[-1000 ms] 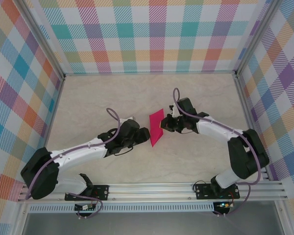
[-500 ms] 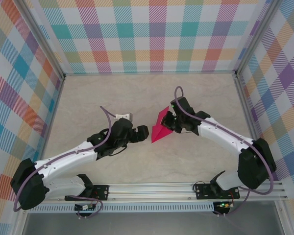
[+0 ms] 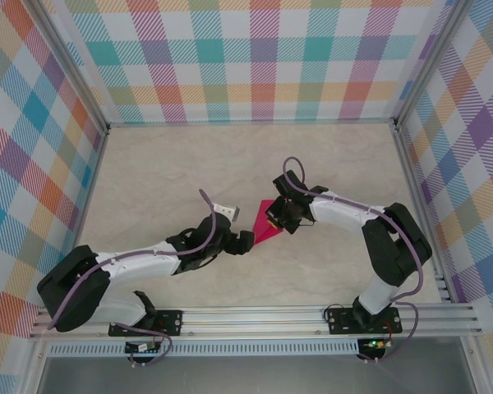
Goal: Fold a paper plane with a square sheet of paper (pick it up from the middle)
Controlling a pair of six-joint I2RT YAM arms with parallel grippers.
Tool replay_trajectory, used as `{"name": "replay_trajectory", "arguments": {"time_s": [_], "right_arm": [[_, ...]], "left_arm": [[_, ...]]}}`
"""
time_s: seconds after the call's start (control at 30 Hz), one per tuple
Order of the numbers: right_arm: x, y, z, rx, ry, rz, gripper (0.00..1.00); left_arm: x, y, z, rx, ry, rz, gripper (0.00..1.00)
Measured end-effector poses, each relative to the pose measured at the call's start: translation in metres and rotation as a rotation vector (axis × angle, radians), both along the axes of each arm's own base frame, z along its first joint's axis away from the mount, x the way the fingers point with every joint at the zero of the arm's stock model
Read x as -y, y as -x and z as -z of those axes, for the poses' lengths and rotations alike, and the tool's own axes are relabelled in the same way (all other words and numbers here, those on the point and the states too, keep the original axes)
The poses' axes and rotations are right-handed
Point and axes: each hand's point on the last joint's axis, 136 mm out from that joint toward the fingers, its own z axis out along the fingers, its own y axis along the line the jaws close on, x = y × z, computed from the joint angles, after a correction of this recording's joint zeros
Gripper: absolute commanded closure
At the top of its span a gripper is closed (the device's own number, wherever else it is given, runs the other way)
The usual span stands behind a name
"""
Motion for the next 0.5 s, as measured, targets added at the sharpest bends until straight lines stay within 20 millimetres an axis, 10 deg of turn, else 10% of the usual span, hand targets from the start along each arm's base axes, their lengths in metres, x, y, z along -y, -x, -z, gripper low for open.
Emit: {"name": "replay_trajectory", "arguments": {"time_s": [0.5], "right_arm": [[0.003, 0.010, 0.003, -0.098, -0.008, 0.070, 1.00]], "left_arm": [[0.041, -0.002, 0.021, 0.156, -0.032, 0.211, 0.43]]}}
